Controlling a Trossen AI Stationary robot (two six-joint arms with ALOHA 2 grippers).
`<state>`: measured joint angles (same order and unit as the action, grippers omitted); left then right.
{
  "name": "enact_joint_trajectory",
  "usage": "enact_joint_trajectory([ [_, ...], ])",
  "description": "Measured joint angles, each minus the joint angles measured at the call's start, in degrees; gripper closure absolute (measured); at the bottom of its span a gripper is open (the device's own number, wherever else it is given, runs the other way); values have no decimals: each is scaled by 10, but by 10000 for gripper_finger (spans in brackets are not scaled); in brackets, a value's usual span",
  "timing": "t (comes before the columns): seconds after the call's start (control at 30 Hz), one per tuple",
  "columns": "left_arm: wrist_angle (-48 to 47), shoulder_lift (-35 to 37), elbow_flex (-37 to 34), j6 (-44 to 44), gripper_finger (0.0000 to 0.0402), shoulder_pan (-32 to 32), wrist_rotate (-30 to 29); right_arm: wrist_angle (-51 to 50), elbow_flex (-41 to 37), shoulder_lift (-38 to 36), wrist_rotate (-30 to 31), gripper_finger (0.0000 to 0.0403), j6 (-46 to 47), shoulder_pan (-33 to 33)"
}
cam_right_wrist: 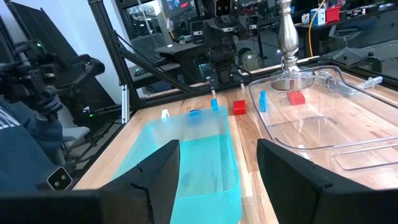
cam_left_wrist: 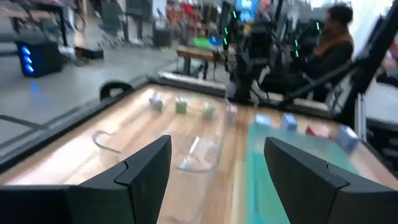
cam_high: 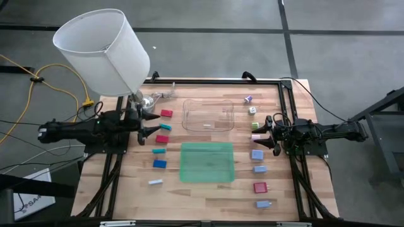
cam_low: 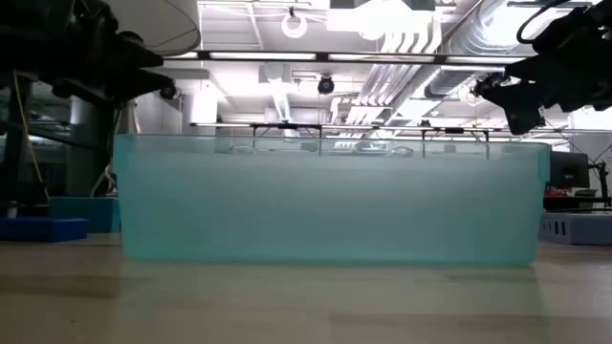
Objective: Pick & Place Office items
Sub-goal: Put the white digital clock into the blue bin
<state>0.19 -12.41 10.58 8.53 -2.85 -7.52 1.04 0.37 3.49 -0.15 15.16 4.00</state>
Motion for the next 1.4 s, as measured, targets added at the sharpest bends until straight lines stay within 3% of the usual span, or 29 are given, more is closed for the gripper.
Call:
enact_joint_trajectory([
  [0.2,-33,-88,64,-13,151,68,-12,0,0,0,0,201,0,0],
  [0.33,-38,-129,81,-13,151,154,-67,0,0,0,0,201,0,0],
  [0.67,-31,-196,87,29,151,440,-379,0,0,0,0,201,0,0],
  [0.83,-26,-232,88,52,151,541,-484,0,0,0,0,201,0,0],
  [1.0,-25,-258,106,52,151,575,-494,0,0,0,0,201,0,0],
  [1.27,-28,-340,174,4,151,552,-427,0,0,0,0,201,0,0],
  [1.4,-59,-383,204,37,151,538,-396,0,0,0,0,201,0,0],
])
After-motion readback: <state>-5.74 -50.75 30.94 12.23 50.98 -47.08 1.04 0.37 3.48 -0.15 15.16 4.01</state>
